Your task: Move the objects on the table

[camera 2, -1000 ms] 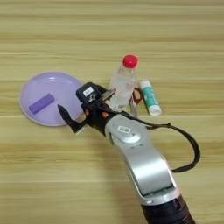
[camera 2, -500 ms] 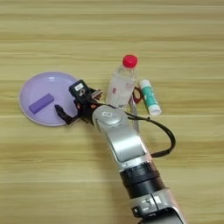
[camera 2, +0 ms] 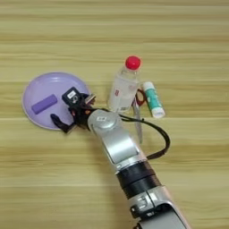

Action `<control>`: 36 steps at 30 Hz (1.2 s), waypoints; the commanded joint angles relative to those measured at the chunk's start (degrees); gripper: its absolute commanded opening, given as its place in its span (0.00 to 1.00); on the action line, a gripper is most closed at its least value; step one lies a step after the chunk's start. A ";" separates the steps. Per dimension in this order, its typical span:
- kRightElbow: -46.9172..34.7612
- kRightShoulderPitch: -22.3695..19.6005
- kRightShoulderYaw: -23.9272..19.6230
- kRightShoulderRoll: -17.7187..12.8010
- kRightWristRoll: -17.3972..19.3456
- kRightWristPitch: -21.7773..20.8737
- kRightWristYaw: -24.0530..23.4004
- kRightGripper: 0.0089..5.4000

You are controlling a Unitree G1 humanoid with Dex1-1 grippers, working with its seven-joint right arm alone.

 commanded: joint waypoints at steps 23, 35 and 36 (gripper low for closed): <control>-10.73 3.81 -2.53 -8.00 -2.15 3.24 4.15 1.00; -13.04 3.51 -1.86 -9.83 -2.87 4.32 5.62 1.00; -12.71 2.77 -1.76 -9.79 -2.93 4.26 5.75 1.00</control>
